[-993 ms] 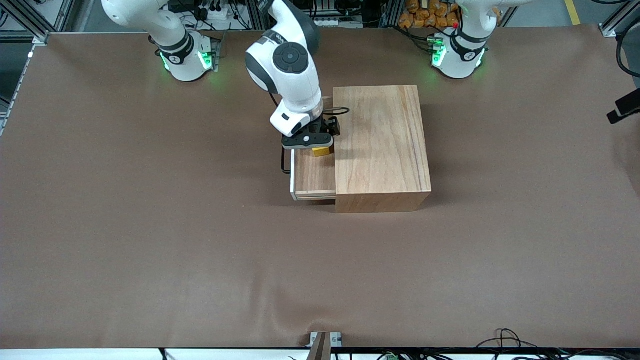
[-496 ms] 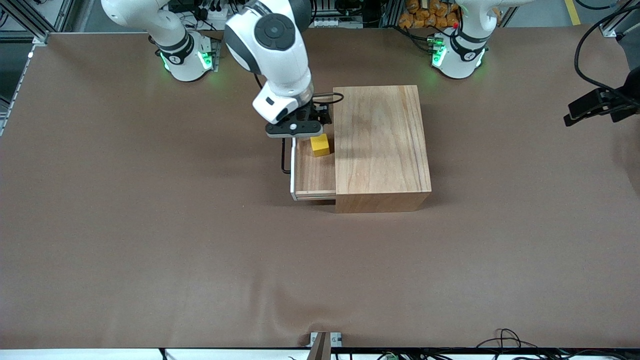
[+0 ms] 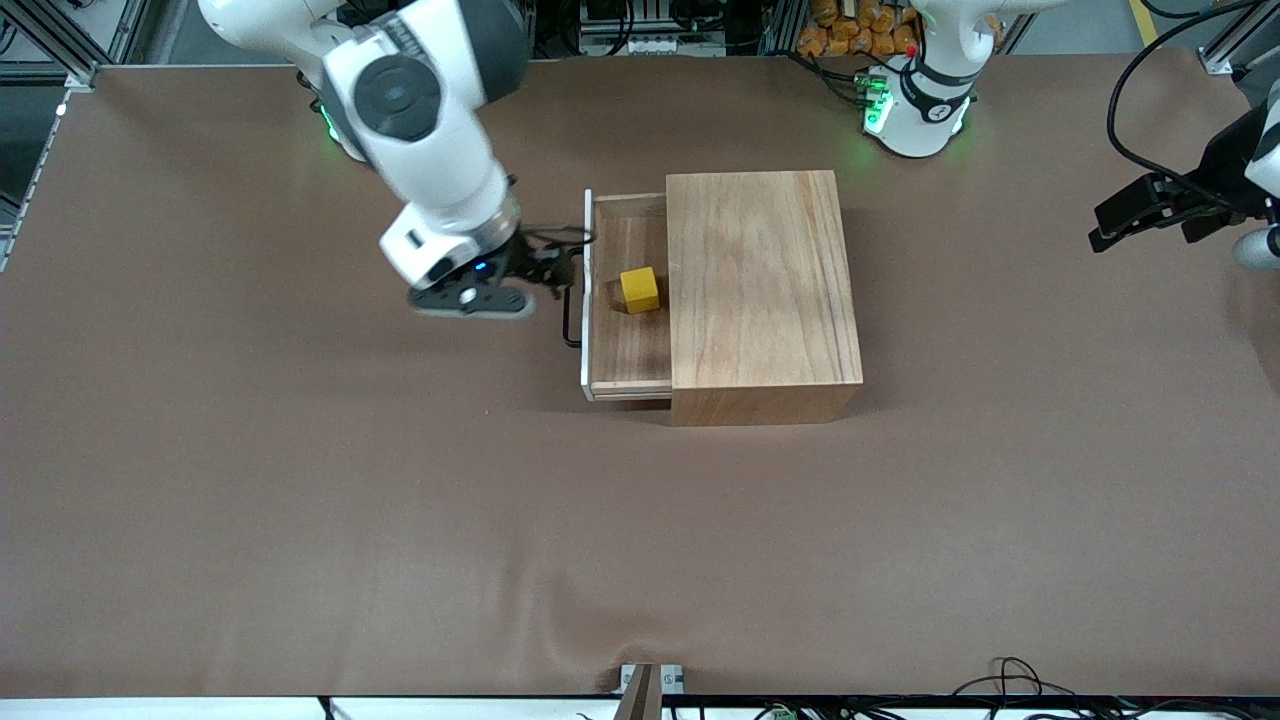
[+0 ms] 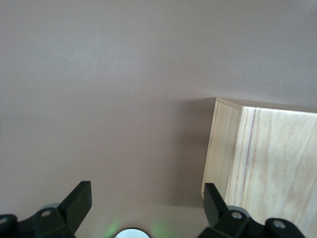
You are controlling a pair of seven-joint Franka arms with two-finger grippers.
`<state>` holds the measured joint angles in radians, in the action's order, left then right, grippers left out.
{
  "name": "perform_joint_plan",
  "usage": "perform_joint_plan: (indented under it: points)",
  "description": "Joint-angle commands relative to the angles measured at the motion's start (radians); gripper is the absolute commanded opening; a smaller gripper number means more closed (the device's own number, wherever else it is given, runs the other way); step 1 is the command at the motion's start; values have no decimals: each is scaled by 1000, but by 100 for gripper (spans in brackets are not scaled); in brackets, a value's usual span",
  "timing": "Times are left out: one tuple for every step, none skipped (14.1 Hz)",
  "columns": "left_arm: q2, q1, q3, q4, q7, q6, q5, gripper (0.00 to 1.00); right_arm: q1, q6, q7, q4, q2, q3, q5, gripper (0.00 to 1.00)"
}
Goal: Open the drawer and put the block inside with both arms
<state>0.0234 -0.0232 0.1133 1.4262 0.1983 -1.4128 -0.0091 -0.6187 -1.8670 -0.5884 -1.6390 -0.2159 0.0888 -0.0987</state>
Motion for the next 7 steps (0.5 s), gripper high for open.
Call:
perform_joint_plan:
  points:
    - [-81, -10, 20, 104, 16, -52, 24, 100, 91, 44, 80, -16, 41, -18, 8, 100]
    - [-104, -10, 20, 137, 18, -75, 24, 100, 127, 77, 102, -18, 55, -20, 10, 100]
    - [-106, -10, 22, 141, 16, -77, 23, 100, 166, 118, 142, -16, 72, -21, 10, 100]
    - [-106, -9, 22, 142, 16, -75, 23, 100, 204, 150, 197, -18, 88, -23, 10, 100]
    - [-103, -6, 22, 139, 16, -72, 23, 100, 241, 182, 243, -18, 104, -26, 10, 100]
    - [-102, -6, 23, 138, 13, -71, 23, 100, 272, 202, 271, -19, 121, -27, 10, 100]
    - [-100, -7, 22, 137, 10, -71, 18, 100, 301, 216, 289, -19, 133, -32, 10, 100]
